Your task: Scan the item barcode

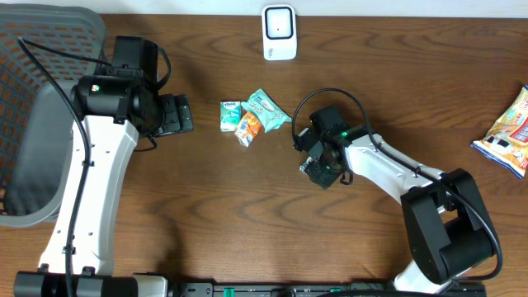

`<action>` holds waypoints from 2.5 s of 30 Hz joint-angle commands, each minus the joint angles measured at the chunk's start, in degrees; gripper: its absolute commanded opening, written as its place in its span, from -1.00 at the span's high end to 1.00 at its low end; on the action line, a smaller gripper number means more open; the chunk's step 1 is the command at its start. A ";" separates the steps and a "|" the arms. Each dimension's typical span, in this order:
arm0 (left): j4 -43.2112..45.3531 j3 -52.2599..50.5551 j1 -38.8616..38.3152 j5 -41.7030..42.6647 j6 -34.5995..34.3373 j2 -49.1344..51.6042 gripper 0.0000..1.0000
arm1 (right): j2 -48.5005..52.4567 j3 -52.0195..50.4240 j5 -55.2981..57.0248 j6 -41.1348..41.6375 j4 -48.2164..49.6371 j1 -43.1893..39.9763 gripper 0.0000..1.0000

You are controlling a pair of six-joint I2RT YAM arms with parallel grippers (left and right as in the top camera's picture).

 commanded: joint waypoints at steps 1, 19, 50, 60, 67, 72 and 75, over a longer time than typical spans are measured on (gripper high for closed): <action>-0.17 -0.13 0.28 -0.57 0.79 0.09 -0.96 | 1.42 -1.42 -2.49 0.24 -0.76 -0.83 0.00; -0.17 -0.13 0.28 -0.57 0.79 0.09 -0.95 | 0.17 13.51 -19.08 6.23 -4.48 -2.01 0.31; -0.17 -0.13 0.28 -0.57 0.79 0.09 -0.96 | 0.17 15.69 -72.74 45.13 23.50 -10.64 0.24; -0.17 -0.13 0.28 -0.57 0.79 0.09 -0.96 | 0.17 15.69 -72.76 46.75 26.77 -11.34 0.26; -0.17 -0.13 0.28 -0.57 0.79 0.09 -0.95 | 0.17 15.69 -72.26 46.71 26.80 -11.34 0.26; -0.17 -0.13 0.28 -0.57 0.79 0.09 -0.95 | 0.17 15.69 -69.96 46.60 26.73 -11.32 0.27; -0.17 -0.13 0.28 -0.57 0.79 0.09 -0.96 | 0.17 15.65 -64.15 42.75 24.79 -11.10 0.35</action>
